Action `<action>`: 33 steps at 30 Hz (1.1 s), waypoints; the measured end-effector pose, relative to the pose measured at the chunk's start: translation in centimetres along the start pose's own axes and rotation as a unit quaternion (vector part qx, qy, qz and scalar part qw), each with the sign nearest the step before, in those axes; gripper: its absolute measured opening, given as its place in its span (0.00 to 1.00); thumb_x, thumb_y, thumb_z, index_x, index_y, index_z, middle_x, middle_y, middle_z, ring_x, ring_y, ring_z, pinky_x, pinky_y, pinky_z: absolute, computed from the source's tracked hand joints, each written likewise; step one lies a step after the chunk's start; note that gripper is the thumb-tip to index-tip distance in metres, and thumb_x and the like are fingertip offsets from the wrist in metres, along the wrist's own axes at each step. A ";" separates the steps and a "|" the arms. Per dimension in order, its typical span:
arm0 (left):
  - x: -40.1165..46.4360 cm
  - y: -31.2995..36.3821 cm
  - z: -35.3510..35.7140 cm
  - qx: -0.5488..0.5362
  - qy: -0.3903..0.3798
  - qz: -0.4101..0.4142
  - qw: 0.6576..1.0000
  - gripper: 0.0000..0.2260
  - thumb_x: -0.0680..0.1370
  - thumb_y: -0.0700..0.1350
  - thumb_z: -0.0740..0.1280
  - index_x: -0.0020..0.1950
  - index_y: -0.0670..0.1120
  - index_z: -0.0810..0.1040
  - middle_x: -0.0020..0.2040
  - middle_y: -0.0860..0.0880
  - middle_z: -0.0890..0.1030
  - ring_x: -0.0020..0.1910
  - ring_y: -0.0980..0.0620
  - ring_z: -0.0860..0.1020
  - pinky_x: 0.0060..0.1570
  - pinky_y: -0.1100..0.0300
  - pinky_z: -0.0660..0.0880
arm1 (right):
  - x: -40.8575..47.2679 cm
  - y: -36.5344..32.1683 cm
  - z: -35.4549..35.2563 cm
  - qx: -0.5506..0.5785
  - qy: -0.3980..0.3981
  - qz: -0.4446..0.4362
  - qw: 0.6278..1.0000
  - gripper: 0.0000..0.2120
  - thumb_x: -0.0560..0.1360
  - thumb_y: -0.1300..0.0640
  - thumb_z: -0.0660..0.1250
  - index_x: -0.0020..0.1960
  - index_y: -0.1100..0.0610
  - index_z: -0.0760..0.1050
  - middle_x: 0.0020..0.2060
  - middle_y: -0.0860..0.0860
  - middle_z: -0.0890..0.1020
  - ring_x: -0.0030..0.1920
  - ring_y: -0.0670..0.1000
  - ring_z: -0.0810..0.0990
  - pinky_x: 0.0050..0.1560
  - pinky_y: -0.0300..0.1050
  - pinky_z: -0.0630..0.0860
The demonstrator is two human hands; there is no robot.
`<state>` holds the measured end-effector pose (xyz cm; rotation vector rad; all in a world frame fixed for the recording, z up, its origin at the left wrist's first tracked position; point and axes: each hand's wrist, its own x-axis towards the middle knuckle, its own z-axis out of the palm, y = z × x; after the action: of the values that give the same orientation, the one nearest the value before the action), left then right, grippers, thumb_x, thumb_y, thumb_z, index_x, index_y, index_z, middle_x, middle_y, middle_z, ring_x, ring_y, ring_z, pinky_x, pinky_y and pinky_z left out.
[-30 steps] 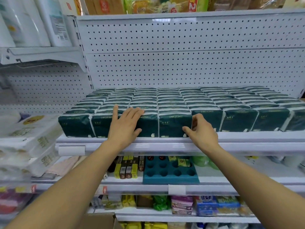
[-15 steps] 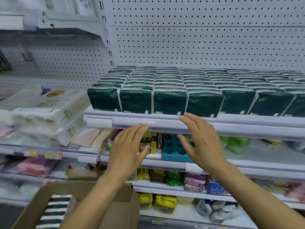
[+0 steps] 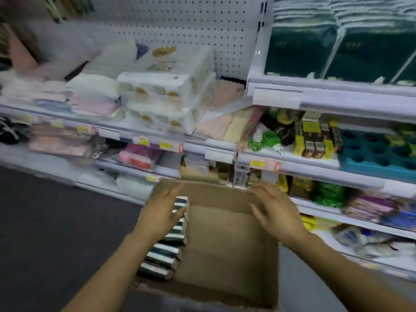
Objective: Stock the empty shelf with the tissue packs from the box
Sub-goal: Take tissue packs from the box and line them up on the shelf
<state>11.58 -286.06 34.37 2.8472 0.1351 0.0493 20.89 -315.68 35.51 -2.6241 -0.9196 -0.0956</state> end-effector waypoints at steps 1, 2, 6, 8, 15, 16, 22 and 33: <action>-0.8 -1.9 0.6 -0.005 -0.027 -0.021 0.999 0.29 0.77 0.53 0.68 0.76 0.56 0.61 0.68 0.49 0.75 0.55 0.43 0.79 0.45 0.51 0.78 | 0.3 -1.1 1.6 0.010 -0.029 0.000 1.000 0.15 0.73 0.52 0.68 0.58 0.53 0.78 0.56 0.52 0.79 0.55 0.57 0.80 0.48 0.50 0.79; -1.6 -3.6 1.3 -0.015 -0.055 -0.044 0.997 0.29 0.78 0.55 0.66 0.77 0.58 0.59 0.67 0.50 0.74 0.53 0.44 0.79 0.44 0.50 0.78 | 0.5 -2.1 3.2 0.020 -0.059 0.001 0.998 0.14 0.74 0.51 0.66 0.58 0.52 0.78 0.57 0.51 0.79 0.55 0.55 0.79 0.49 0.49 0.79; -3.4 -8.4 4.8 -0.055 -0.149 -0.109 0.981 0.26 0.79 0.55 0.64 0.75 0.57 0.61 0.62 0.50 0.79 0.54 0.47 0.79 0.46 0.50 0.78 | 1.2 -4.9 9.1 0.059 -0.139 0.003 0.988 0.13 0.77 0.48 0.62 0.60 0.48 0.75 0.58 0.46 0.77 0.56 0.50 0.78 0.50 0.46 0.76; -3.7 -9.7 7.3 -0.064 -0.181 -0.125 0.974 0.24 0.80 0.53 0.64 0.75 0.54 0.63 0.62 0.49 0.79 0.55 0.48 0.79 0.49 0.52 0.77 | 1.8 -5.9 12.2 0.057 -0.180 -0.002 0.982 0.13 0.79 0.47 0.61 0.62 0.47 0.74 0.61 0.45 0.75 0.59 0.48 0.77 0.53 0.44 0.74; -3.4 -13.2 15.6 -0.082 -0.194 -0.144 0.967 0.19 0.79 0.45 0.66 0.70 0.47 0.70 0.68 0.47 0.70 0.63 0.47 0.73 0.61 0.51 0.73 | 3.4 -8.2 23.8 0.085 -0.282 0.013 0.956 0.14 0.81 0.48 0.57 0.65 0.47 0.71 0.61 0.47 0.74 0.57 0.49 0.76 0.49 0.46 0.75; -3.2 -13.7 16.6 -0.072 -0.188 -0.146 0.969 0.18 0.79 0.44 0.65 0.69 0.47 0.71 0.67 0.47 0.70 0.63 0.46 0.72 0.61 0.50 0.73 | 3.7 -8.6 25.1 0.092 -0.280 0.016 0.956 0.13 0.82 0.49 0.57 0.64 0.47 0.72 0.59 0.48 0.75 0.55 0.50 0.76 0.48 0.46 0.75; -3.2 -15.1 20.8 -0.010 -0.188 -0.183 0.965 0.17 0.81 0.48 0.62 0.69 0.46 0.68 0.67 0.46 0.66 0.63 0.46 0.68 0.57 0.50 0.74 | 7.0 -9.7 31.3 0.091 -0.254 0.017 0.963 0.12 0.82 0.51 0.58 0.60 0.45 0.78 0.55 0.47 0.78 0.54 0.50 0.78 0.46 0.43 0.73; -3.6 -16.0 23.2 -0.030 -0.185 -0.243 0.952 0.19 0.78 0.43 0.67 0.68 0.47 0.69 0.66 0.46 0.64 0.61 0.45 0.71 0.55 0.50 0.76 | 8.7 -10.7 34.4 -0.105 -0.280 -0.109 0.948 0.17 0.80 0.49 0.57 0.66 0.53 0.69 0.60 0.52 0.75 0.52 0.54 0.80 0.38 0.43 0.65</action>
<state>7.73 -277.78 7.46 2.6214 0.7278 -0.5660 19.30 -290.68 8.28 -2.7815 -1.4529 0.5563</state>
